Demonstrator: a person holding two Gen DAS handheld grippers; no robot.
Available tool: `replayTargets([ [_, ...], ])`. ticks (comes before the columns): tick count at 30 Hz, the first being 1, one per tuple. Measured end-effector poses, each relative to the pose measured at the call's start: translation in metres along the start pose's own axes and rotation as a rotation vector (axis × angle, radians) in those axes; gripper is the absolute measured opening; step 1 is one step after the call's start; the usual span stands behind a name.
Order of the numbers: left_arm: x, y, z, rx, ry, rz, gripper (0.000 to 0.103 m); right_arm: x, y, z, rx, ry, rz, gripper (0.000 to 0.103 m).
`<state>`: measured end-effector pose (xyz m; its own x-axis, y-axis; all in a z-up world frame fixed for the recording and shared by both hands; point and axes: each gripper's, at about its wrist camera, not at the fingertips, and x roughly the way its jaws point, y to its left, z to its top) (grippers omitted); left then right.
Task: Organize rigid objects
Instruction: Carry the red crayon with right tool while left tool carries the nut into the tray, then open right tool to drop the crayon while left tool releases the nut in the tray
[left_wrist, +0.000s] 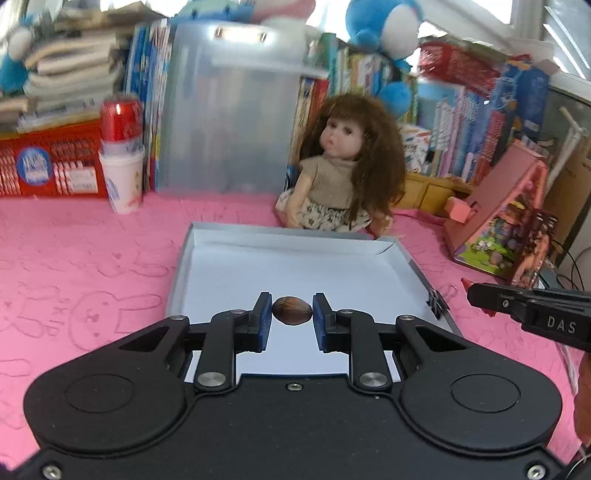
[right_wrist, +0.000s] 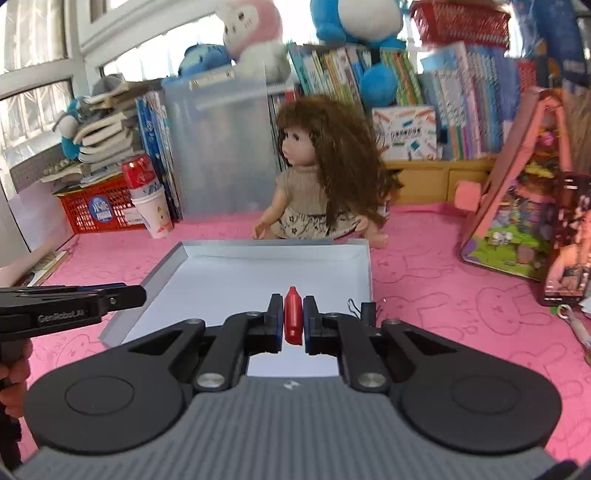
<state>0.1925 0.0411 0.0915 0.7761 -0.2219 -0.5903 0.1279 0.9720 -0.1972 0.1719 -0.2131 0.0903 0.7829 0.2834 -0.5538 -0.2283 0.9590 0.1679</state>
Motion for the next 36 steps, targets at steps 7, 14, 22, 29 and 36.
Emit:
replayTargets([
  [7, 0.054, 0.009, 0.008, -0.027, 0.099, 0.052, 0.022, 0.046, -0.005, 0.006, 0.041, 0.085, 0.027, 0.014],
  [14, 0.078, 0.009, -0.004, -0.011, 0.140, 0.090, 0.022, 0.079, -0.004, -0.010, 0.063, 0.163, 0.021, 0.014],
  [22, 0.091, 0.005, -0.017, 0.020, 0.169, 0.110, 0.022, 0.095, -0.003, -0.022, 0.071, 0.199, 0.011, 0.014],
  [29, 0.094, 0.002, -0.021, 0.041, 0.172, 0.117, 0.022, 0.099, -0.004, -0.027, 0.069, 0.215, 0.001, 0.014],
  [36, 0.091, -0.001, -0.022, 0.049, 0.167, 0.105, 0.029, 0.096, -0.003, -0.028, 0.057, 0.199, 0.005, 0.025],
])
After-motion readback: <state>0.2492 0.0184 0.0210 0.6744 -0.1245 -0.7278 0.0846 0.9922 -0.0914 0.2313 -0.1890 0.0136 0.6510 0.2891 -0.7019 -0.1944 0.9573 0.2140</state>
